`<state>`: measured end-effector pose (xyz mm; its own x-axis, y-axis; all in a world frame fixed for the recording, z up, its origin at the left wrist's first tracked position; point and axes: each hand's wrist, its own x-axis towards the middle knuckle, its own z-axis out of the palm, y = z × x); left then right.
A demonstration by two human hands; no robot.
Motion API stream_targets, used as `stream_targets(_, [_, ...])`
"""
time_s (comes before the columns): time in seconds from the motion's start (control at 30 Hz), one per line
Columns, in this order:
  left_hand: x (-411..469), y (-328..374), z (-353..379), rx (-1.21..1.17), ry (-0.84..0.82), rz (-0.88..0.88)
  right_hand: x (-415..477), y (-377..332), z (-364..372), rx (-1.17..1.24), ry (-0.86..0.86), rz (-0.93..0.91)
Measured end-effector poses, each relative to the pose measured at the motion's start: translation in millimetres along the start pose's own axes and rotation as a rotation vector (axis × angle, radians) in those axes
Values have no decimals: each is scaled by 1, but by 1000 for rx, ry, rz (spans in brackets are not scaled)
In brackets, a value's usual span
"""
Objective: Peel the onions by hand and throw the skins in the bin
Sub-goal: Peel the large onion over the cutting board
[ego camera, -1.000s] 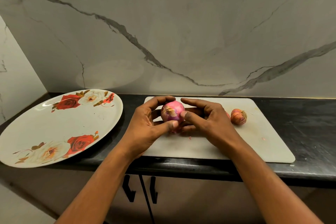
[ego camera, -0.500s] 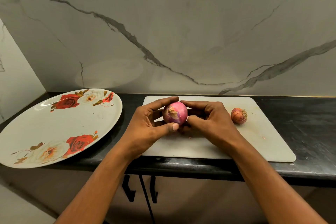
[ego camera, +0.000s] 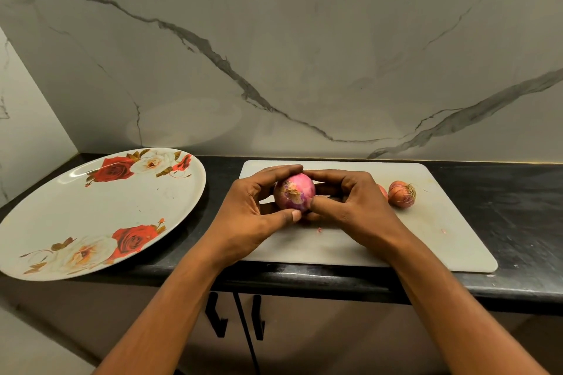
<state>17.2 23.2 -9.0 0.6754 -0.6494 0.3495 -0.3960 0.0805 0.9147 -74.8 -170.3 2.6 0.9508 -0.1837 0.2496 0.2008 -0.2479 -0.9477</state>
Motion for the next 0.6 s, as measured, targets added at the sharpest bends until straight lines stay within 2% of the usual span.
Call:
stream_targets(0.1, [-1,0,-1,-56,8,-10,1,3,1,2,14,-10])
stream_targets(0.6, [0,0,-1,-3,4,-13,1,3,0,-6,-2,-1])
